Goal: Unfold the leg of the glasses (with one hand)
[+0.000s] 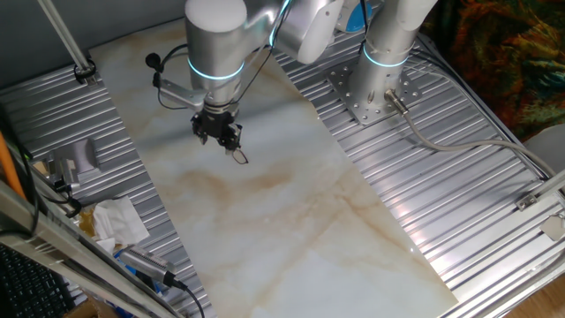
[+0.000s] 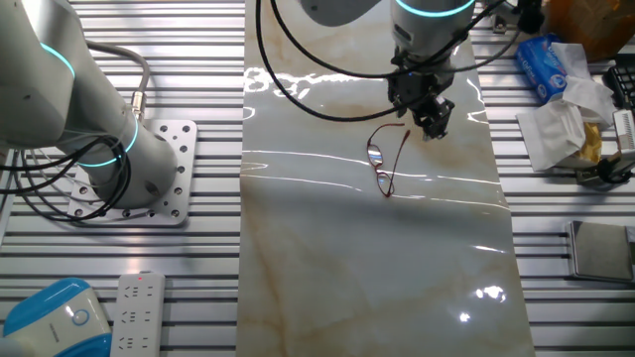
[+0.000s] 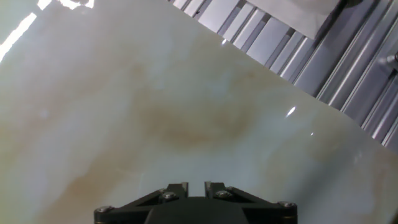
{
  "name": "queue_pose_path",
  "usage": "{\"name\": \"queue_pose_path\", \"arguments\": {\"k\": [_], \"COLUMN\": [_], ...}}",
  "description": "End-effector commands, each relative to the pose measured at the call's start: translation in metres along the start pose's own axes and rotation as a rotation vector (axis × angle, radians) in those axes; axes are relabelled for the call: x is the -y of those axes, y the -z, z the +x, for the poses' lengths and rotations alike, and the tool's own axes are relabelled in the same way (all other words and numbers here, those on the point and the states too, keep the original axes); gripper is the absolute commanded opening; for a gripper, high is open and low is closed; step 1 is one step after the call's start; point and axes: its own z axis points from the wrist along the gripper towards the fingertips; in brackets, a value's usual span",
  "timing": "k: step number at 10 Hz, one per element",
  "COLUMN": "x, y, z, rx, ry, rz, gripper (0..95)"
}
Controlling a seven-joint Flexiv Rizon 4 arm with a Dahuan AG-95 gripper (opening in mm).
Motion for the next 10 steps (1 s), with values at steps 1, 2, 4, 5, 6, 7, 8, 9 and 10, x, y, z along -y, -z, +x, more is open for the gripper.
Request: {"name": "queue_pose_path", "arguments": {"k": [1, 2, 4, 5, 6, 7, 8, 9, 10], "x": [0.002, 0.002, 0.002, 0.002, 0.003, 0.004, 0.005, 0.007, 0.008], "y": [0.002, 0.004, 0.009, 0.011, 0.014, 0.017, 0.020, 0.023, 0.026], "z": [-0.002, -0.004, -0.011, -0.013, -0.013, -0.011, -0.008, -0.004, 0.001], "rx": [-0.011, -0.029, -0.082, -0.092, -0.100, -0.112, -0.131, -0.148, -0.162], "ry": [-0.026, -0.081, -0.137, -0.135, -0.139, -0.138, -0.133, -0.132, -0.138], "rz": [0.001, -0.007, -0.003, 0.007, 0.005, 0.002, 0.005, 0.009, 0.010], "gripper": [57.0, 38.0, 19.0, 19.0, 19.0, 19.0, 19.0, 38.0, 38.0]}}
